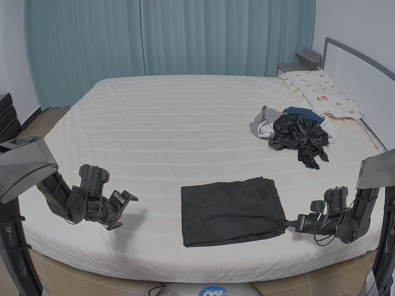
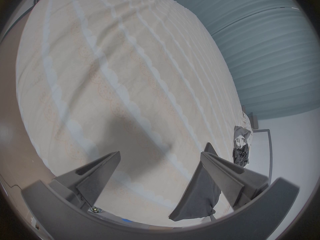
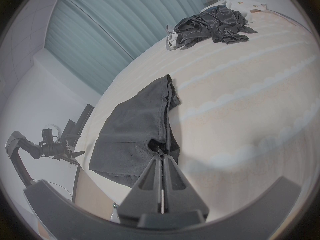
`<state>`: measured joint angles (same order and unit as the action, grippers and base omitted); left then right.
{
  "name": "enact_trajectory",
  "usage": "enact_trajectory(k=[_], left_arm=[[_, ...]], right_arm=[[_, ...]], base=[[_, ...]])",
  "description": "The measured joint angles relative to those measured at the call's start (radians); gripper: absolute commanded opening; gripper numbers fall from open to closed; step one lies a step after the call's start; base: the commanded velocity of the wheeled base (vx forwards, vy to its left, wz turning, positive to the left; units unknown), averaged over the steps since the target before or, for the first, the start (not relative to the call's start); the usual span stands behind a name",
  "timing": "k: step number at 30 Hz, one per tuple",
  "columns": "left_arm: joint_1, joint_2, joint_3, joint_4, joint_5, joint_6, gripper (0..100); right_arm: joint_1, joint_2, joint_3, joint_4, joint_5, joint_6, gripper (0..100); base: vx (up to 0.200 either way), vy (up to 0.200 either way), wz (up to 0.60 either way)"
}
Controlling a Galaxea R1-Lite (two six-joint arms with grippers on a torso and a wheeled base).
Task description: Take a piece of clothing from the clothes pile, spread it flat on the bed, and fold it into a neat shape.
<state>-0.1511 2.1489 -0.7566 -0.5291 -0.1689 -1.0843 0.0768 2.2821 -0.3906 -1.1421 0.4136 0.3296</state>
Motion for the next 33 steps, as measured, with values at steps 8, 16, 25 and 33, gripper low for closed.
enact_trajectory(k=[8,16,25,33], left_arm=[[0.001,0.0,0.0,0.0,0.0,0.0,100],[0.0,0.001,-0.001,0.0,0.0,0.0,100],[0.0,0.001,-0.001,0.0,0.0,0.0,100],[0.0,0.001,-0.001,0.0,0.0,0.0,100]], right_arm=[[-0.02,-0.01,-0.007,-0.001,0.002,-0.016,100],[-0.031,-0.057,-0.008,-0.001,0.075,0.026,100],[0.009,-0.043,-0.044,-0.003,0.07,0.132,0],[0.0,-0.02,-0.051,0.01,0.067,0.125,0]], base=[[0.0,0.0,0.0],[0.0,0.0,0.0],[0.0,0.0,0.0],[0.0,0.0,0.0]])
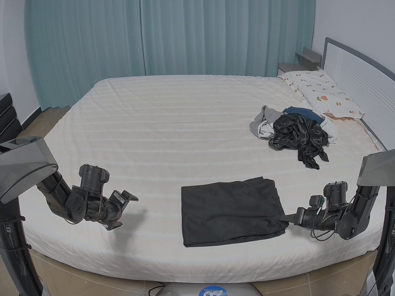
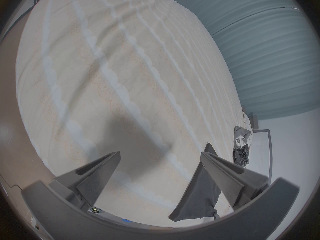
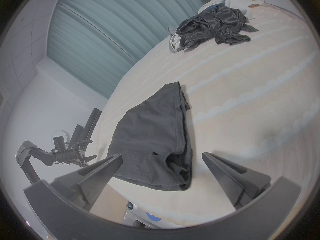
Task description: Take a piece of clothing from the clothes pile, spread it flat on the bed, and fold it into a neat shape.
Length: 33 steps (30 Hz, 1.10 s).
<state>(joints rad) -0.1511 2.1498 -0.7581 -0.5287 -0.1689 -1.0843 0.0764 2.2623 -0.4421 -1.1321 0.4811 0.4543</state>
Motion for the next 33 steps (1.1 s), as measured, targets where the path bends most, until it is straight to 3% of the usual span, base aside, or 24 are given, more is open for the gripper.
enact_trajectory(k=[8,9,20,26,33], left_arm=[[0.001,0.0,0.0,0.0,0.0,-0.001,100],[0.001,0.0,-0.001,0.0,0.0,-0.001,100],[0.001,0.0,0.0,-0.026,0.023,-0.012,100],[0.002,0.001,0.007,-0.067,0.028,-0.021,100],[0.002,0.008,0.009,-0.079,0.031,-0.024,100]], right_arm=[[-0.018,-0.019,0.026,0.077,0.0,-0.11,0],[-0.021,-0.019,0.025,0.079,0.0,-0.113,100],[-0.03,-0.031,0.011,0.062,0.009,-0.09,100],[-0.028,-0.028,-0.077,0.051,0.0,0.065,100],[0.004,0.045,-0.251,0.04,-0.092,0.207,100]], base=[[0.0,0.0,0.0],[0.0,0.0,0.0],[0.036,0.0,0.0],[0.133,0.0,0.0],[0.0,0.0,0.0]])
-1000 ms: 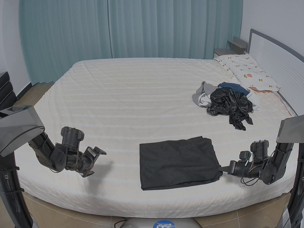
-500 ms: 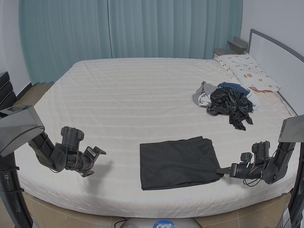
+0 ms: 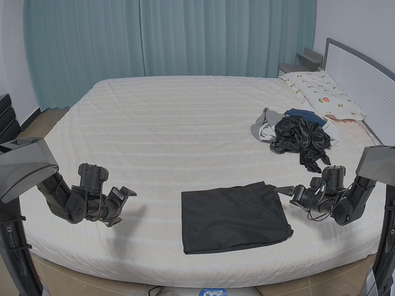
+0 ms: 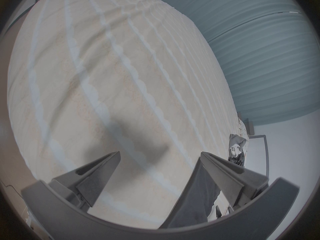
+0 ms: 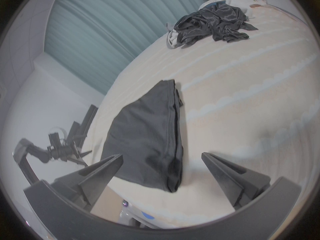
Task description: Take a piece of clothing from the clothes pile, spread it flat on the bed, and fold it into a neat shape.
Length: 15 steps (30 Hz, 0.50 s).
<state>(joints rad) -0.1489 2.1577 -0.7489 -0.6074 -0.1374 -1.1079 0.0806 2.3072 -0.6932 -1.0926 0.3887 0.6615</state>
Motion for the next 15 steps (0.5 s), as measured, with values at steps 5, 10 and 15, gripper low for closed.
enact_trajectory(k=[5,10,15], left_arm=[[-0.001,0.004,-0.001,-0.003,0.012,-0.001,100],[-0.003,0.012,-0.006,-0.004,0.027,-0.001,100],[-0.003,0.015,-0.007,-0.004,0.028,-0.001,100]], right_arm=[[0.029,0.073,-0.095,-0.001,-0.034,0.061,100],[0.035,0.119,-0.161,-0.002,-0.038,0.113,0],[0.029,0.138,-0.193,-0.003,-0.043,0.166,0]], base=[[0.0,0.0,0.0],[0.0,0.0,0.0],[0.0,0.0,0.0]])
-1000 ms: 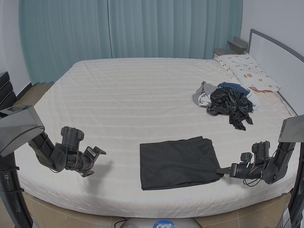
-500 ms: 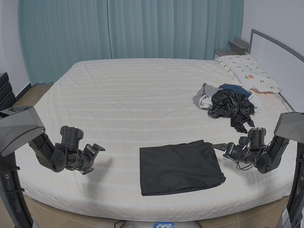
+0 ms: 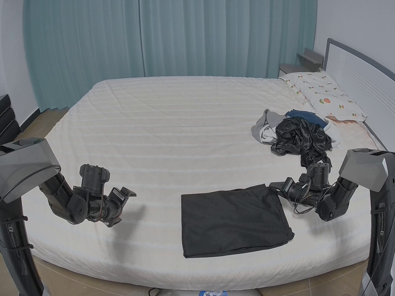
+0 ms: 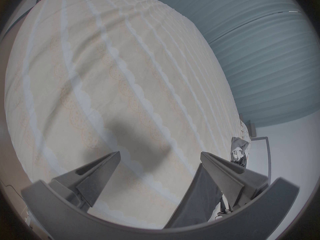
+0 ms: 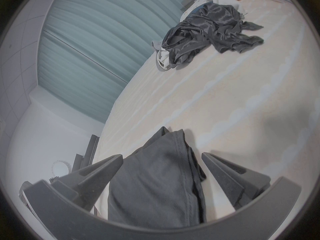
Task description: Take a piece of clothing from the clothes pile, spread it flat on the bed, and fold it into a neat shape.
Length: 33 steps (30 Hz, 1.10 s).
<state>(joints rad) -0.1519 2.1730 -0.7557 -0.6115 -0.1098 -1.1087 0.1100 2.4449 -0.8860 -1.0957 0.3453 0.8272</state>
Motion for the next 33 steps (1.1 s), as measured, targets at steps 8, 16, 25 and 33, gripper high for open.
enact_trajectory(k=[8,16,25,33], left_arm=[[0.0,0.001,-0.001,0.0,0.0,0.0,100],[0.0,0.002,0.0,0.0,0.001,0.0,100],[0.0,0.003,-0.001,0.001,0.001,0.0,100],[-0.002,0.003,0.002,0.001,0.002,0.003,100]], right_arm=[[-0.018,0.02,-0.026,-0.008,-0.004,0.01,0],[-0.038,0.032,-0.035,-0.021,-0.014,0.01,0],[-0.047,0.053,-0.042,-0.05,-0.018,0.011,100],[-0.052,0.061,-0.026,-0.077,-0.03,0.029,100]], base=[[0.0,0.0,0.0],[0.0,0.0,0.0],[0.0,0.0,0.0],[0.0,0.0,0.0]])
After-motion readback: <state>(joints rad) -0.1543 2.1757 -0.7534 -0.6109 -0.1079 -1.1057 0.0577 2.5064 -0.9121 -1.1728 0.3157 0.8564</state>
